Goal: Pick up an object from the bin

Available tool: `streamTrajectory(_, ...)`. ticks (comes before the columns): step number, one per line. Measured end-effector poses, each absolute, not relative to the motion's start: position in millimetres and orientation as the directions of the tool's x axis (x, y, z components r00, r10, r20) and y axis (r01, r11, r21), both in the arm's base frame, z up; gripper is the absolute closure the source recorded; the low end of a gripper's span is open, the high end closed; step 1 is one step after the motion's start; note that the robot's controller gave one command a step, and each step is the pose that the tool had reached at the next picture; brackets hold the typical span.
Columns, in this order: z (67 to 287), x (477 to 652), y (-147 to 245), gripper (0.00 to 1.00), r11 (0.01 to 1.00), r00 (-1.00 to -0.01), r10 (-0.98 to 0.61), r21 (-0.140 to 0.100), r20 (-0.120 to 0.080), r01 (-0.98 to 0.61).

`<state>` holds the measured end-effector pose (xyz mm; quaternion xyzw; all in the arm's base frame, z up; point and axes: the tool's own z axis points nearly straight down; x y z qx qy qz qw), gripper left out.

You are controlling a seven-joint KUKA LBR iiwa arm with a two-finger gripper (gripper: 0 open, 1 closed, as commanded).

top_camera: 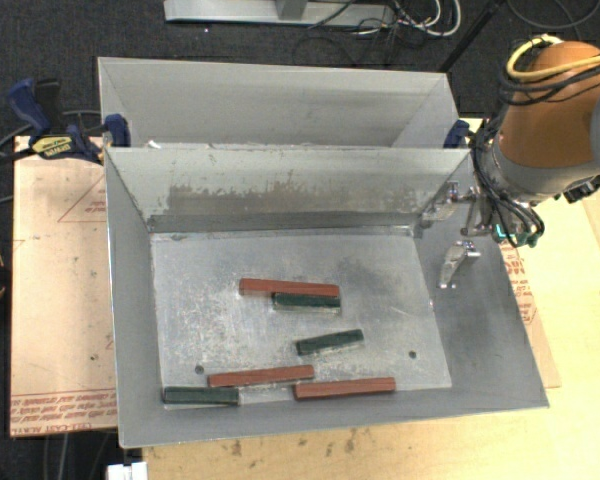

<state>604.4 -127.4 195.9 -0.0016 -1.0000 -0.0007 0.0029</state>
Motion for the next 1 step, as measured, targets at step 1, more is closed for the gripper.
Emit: streamTrajectory(1,201.0,606.0,-126.9,0.00,1.000,-1.000,0.001,0.000,-0.002,0.001)
